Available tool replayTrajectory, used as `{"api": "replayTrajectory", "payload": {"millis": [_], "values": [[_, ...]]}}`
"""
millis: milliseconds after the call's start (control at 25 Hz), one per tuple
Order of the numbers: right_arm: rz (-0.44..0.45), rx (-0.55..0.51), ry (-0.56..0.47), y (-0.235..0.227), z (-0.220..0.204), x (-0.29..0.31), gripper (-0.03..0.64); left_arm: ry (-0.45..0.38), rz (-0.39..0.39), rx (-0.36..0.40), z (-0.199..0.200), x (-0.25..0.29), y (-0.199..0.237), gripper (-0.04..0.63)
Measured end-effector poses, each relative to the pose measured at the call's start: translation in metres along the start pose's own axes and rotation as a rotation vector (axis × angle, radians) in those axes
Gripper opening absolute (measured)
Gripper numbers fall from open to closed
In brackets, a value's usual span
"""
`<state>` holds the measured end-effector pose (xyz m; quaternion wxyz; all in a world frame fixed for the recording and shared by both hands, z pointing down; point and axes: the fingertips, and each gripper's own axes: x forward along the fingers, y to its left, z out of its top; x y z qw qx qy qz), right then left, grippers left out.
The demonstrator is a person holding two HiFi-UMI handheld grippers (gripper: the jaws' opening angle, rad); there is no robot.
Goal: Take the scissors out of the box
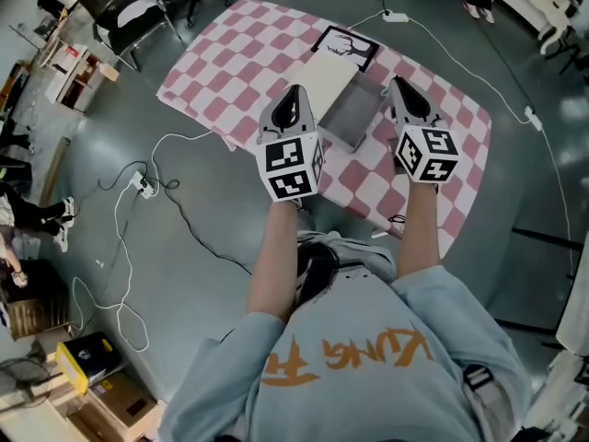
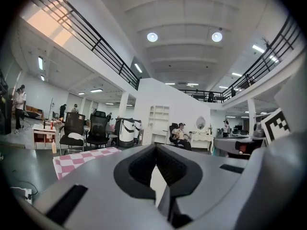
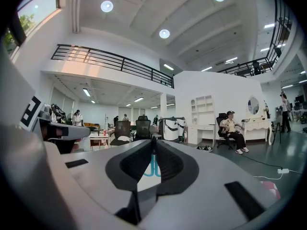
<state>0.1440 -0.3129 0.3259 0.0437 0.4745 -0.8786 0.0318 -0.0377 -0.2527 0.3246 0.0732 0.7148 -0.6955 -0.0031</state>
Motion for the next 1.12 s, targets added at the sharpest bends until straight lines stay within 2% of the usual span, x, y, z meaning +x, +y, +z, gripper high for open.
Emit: {"api": "replayTrajectory", "payload": {"millis": [1120], "values": [[0.002,-0.068,-0.006,0.001,0.010,0.007,0.031,0.020,0.002,-0.001,-0.012,0.009,0.006,0.020]]}}
